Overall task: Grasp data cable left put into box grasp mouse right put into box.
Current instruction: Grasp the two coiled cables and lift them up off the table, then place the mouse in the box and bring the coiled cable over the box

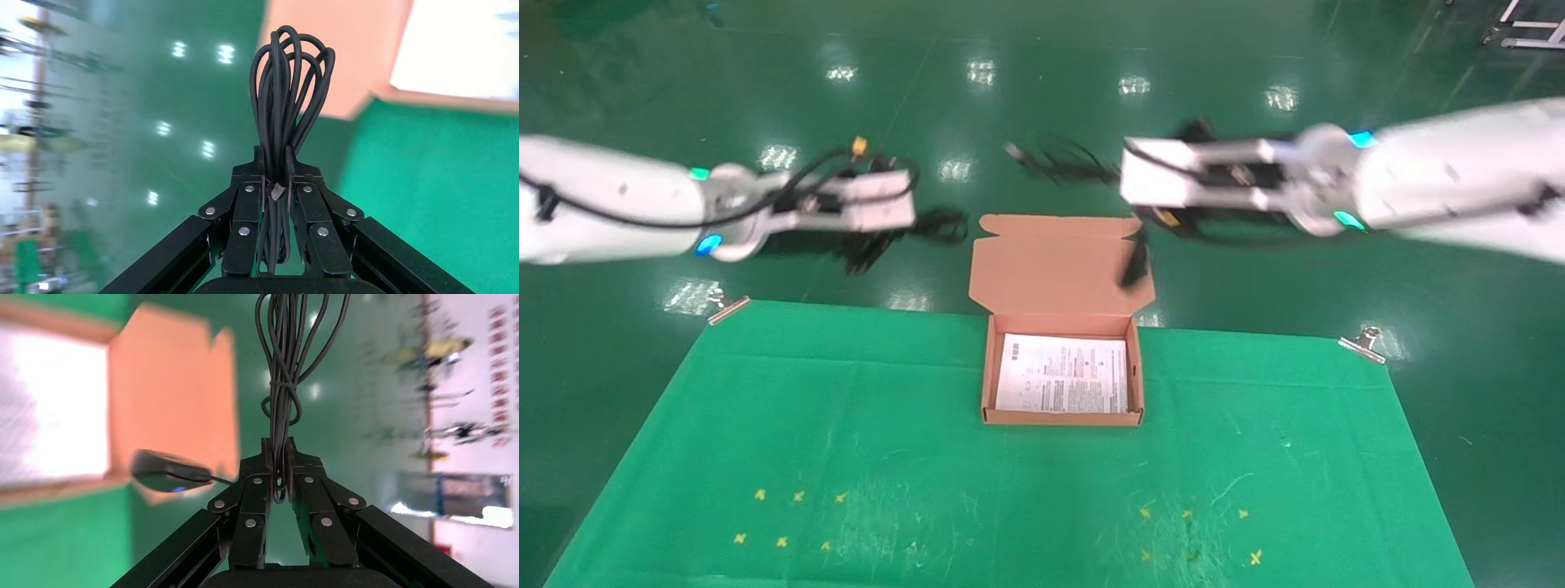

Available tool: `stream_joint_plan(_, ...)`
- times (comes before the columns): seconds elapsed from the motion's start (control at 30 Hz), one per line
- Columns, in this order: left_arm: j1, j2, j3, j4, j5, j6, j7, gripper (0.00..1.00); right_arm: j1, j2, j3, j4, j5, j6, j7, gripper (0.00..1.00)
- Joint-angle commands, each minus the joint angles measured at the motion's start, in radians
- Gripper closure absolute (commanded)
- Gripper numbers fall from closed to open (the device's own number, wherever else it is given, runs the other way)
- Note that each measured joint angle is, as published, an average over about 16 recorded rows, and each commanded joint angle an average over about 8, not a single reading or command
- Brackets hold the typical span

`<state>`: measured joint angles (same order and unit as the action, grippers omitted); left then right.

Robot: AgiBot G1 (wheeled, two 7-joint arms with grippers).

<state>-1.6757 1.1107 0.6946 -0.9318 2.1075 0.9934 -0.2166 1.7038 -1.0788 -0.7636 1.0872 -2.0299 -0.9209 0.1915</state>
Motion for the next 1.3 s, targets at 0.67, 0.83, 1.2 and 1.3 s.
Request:
stream_joint_plan(0.67, -0.036, 0.032, 0.004, 0.033, 0.051, -0.046, -0.006, 1.0, 0.104, -0.19, 0.006, -0.271, 0.093, 0.073, -0.176, 1.0)
stream_joint_plan(0.83, -0.019, 0.004, 0.013, 0.007, 0.079, -0.025, -0.031, 1.0, 0.062, -0.183, 0.0, -0.264, 0.096, 0.065, -0.161, 1.0)
stream_joint_plan(1.2, 0.0, -0.053, 0.027, -0.058, 0.142, 0.043, -0.114, 1.0, 0.024, -0.256, -0.022, -0.404, 0.115, 0.094, -0.216, 1.0)
stream_joint_plan(1.3, 0.003, -0.061, 0.029, -0.078, 0.154, 0.057, -0.135, 1.0, 0.007, -0.267, -0.027, -0.431, 0.148, 0.091, -0.241, 1.0)
